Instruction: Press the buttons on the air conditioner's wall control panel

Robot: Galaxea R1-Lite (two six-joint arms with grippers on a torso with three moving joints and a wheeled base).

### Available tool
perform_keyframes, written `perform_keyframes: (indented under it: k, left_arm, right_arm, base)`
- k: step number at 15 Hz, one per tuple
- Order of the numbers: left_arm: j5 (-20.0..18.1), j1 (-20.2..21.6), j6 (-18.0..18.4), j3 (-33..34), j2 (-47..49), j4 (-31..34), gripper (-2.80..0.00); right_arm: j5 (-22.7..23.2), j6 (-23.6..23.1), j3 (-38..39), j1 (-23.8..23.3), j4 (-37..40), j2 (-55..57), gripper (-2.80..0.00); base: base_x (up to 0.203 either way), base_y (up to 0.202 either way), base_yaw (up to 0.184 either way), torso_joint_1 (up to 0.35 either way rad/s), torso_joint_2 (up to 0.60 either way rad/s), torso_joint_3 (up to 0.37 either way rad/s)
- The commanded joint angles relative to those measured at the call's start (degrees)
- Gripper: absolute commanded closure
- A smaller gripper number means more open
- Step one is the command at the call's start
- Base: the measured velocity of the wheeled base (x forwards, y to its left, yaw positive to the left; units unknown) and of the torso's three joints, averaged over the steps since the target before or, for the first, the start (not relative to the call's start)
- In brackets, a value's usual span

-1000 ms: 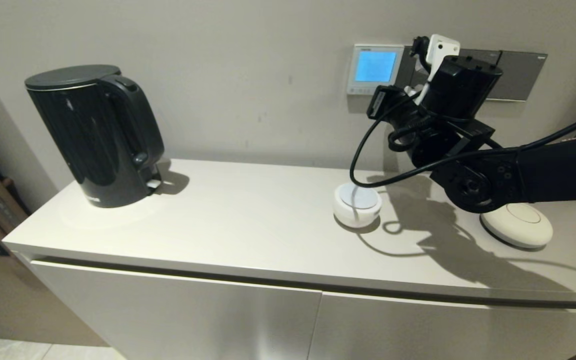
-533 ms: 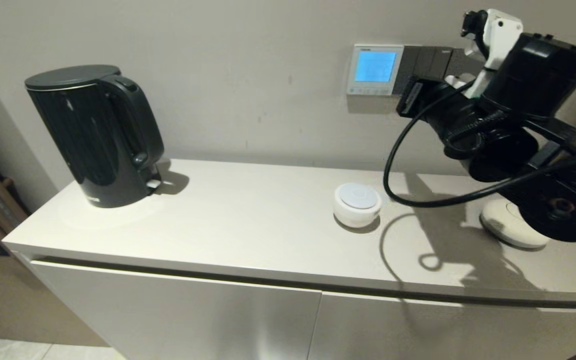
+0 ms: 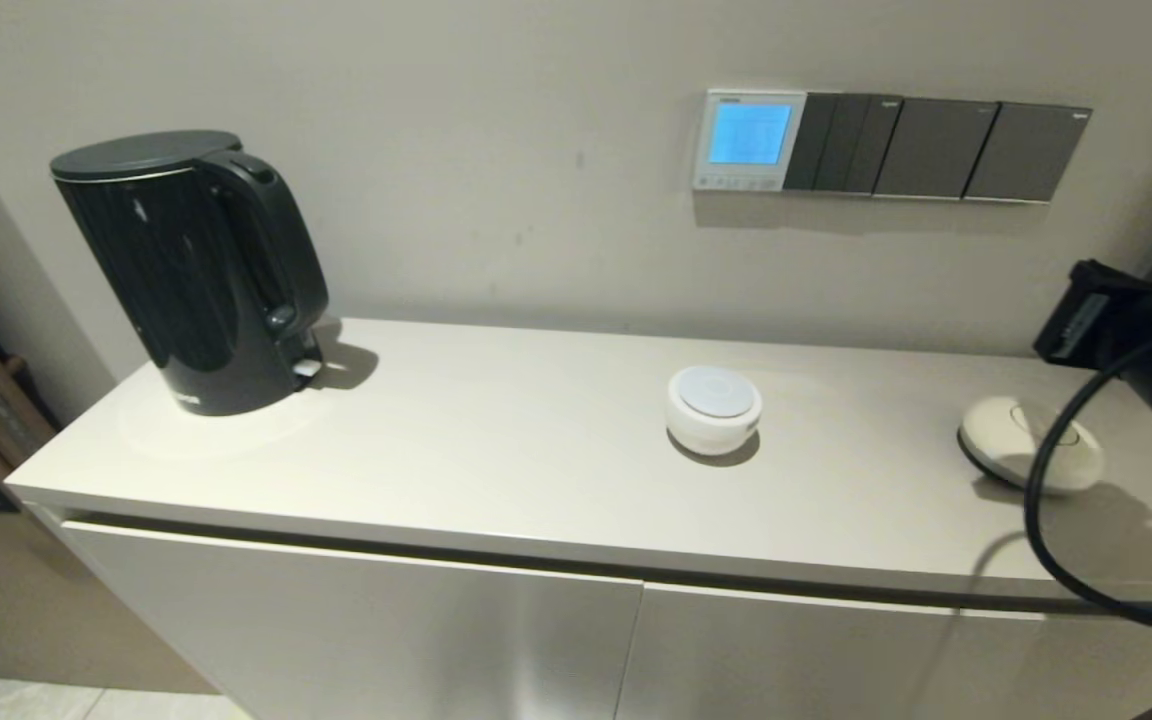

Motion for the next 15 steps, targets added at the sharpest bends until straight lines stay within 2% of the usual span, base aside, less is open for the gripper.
perform_keyframes:
  k: [1,3,6,12,14,15]
  left_arm:
    - [0.01,0.01,0.00,0.00,-0.01,-0.01,0.00]
    - [0.01,0.00,0.00,0.00,-0.02,-0.01,0.00]
    - [0.01,0.03,0.00,0.00,-0.01,-0.01,0.00]
    - [0.01,0.07,0.00,0.00,-0.01,-0.01,0.00]
    - [0.01,0.02,0.00,0.00,-0.02,-0.01,0.00]
    - [0.01,0.08,0.00,0.00,-0.02,-0.01,0.00]
  right_arm:
    - [-0.02,-1.69,6.75,-6.57,1.42,-11.89,0.00]
    - [0.23,-2.43,10.17,-9.35,6.89,-19.47,0.00]
    - [0.31,-2.50,12.77,-10.31,19.27,-32.60,0.00]
    - [0.27,-1.96,16.34,-12.66,52.89,-59.50,0.00]
    - [3.09,-0.99,22.31,-14.10,55.68,-62.90,0.00]
    - [6.15,1.40,24.69,-14.28,56.06,-64.28,0.00]
  base:
    - [0.000,0.000,0.000,0.000,0.00,0.000]
    - [0.000,0.000,0.000,0.000,0.00,0.000]
    - [0.000,0.000,0.000,0.000,0.00,0.000]
    - [0.000,0.000,0.000,0.000,0.00,0.000]
    - [0.000,0.000,0.000,0.000,0.00,0.000]
    - [0.000,0.000,0.000,0.000,0.00,0.000]
